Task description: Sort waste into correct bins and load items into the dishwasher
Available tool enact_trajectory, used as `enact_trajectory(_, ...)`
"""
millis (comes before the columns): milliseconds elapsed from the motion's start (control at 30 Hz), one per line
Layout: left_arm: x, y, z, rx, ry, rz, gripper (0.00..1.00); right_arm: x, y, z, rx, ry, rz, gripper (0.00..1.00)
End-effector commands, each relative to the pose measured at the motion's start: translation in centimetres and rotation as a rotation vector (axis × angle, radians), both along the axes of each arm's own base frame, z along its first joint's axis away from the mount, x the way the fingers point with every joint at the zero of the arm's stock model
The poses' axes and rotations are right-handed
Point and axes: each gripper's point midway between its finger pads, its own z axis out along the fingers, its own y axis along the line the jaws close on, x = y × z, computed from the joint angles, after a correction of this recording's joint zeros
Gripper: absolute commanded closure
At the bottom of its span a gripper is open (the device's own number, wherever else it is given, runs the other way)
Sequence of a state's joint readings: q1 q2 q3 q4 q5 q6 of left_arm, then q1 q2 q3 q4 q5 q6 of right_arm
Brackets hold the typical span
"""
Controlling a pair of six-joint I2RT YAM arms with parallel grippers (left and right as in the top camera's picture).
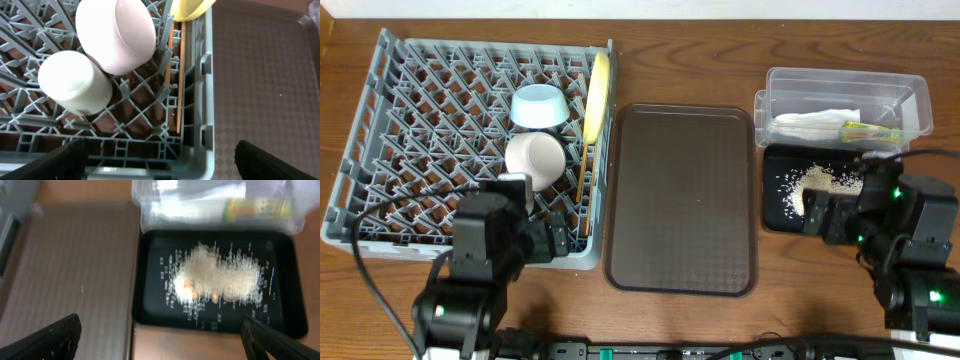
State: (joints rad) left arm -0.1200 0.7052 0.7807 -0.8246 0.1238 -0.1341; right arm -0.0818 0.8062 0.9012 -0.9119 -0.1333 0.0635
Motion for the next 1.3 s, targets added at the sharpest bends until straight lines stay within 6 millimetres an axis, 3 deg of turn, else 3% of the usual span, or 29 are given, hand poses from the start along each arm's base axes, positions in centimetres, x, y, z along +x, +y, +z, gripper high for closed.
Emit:
enact_trajectory(0, -0.5, 0.2, 0.6, 0.011, -0.039, -0.002, 0.03, -1.6, 0.0, -1.2, -0.001, 0.06, -0.005, 0.01)
enact_trajectory(200, -0.5, 0.2, 0.6, 0.012, -0.037, -0.002, 0.03, -3.3, 0.2, -2.6, 0.005, 0.15, -0.005, 0.01)
enact_trajectory(767, -0.5, 0.2, 0.5, 0.012, -0.035, -0.002, 0.02, -3.9, 0.5, -2.3, 0.002, 0.131, 0.009, 0.01)
enact_trajectory(900, -0.5, 0.2, 0.5, 0.012, -0.035, -0.002, 0.02, -4.6, -1.5, -2.7, -0.149, 0.11, -0.053, 0.01)
enact_trajectory(1033, -0.5, 0.2, 0.5, 0.012, -0.035, -0.002, 0.02, -3.8, -1.7, -3.4, -0.24, -0.035, -0.053, 0.01)
enact_trajectory(1267, -0.5, 0.2, 0.5, 0.012, -0.035, -0.002, 0.02, 0.1, 0.6, -1.1, -0.199, -0.509, 0.007, 0.01)
